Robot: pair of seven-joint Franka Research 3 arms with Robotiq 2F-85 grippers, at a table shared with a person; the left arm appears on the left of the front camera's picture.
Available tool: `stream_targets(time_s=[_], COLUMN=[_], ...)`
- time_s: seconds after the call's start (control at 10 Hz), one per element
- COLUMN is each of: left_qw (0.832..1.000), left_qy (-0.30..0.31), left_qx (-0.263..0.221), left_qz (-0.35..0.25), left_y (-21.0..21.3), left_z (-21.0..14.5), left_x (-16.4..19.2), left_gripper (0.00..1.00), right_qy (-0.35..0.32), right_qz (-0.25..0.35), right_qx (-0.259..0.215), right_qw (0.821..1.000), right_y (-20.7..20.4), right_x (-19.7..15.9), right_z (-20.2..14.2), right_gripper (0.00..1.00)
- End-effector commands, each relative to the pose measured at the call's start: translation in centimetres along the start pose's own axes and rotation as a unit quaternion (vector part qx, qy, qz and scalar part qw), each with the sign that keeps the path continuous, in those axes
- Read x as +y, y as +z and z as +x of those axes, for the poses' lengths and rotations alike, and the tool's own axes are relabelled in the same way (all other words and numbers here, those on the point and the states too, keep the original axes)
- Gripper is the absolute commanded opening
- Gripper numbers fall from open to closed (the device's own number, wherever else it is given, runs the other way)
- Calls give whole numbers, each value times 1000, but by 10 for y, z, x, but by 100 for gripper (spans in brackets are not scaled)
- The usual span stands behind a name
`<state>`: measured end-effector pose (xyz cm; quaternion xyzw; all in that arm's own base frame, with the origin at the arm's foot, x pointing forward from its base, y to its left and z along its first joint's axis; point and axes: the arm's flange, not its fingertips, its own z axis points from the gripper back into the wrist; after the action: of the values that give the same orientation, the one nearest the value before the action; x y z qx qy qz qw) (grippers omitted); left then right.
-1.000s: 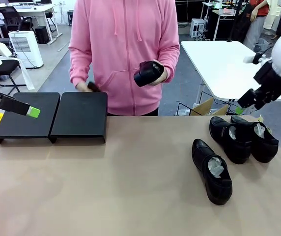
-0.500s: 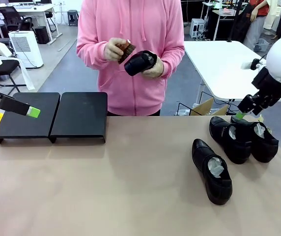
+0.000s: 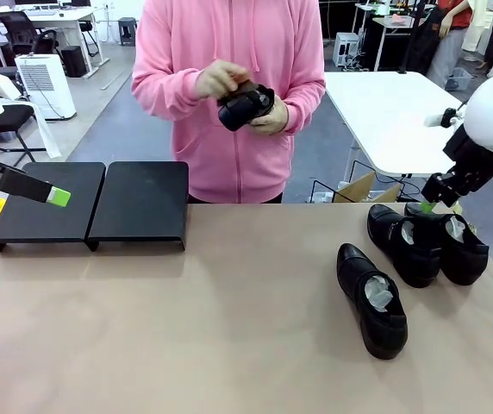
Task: Organize the shoes by placing them on the stand.
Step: Pick up one Shoe and place it in the middle of the table.
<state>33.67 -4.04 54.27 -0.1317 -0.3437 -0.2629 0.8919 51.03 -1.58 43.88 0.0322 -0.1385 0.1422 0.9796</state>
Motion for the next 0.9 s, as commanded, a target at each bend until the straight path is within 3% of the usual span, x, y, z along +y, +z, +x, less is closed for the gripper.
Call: stream_targets(time_s=[0.0, 0.8], left_qw=[1000, 1000], left_qy=[-4, -4], left_qx=[1, 1], left_qz=[0, 0], left_y=[1, 1], left_z=[0, 0], left_x=[1, 1], left_gripper=[100, 100], right_qy=[-19, -38], right_qz=[-17, -25], right_qx=[-15, 32], right_qw=[1000, 998], right_y=[-28, -89], right_x=[0, 2], right_z=[-10, -19], right_gripper=[62, 62])
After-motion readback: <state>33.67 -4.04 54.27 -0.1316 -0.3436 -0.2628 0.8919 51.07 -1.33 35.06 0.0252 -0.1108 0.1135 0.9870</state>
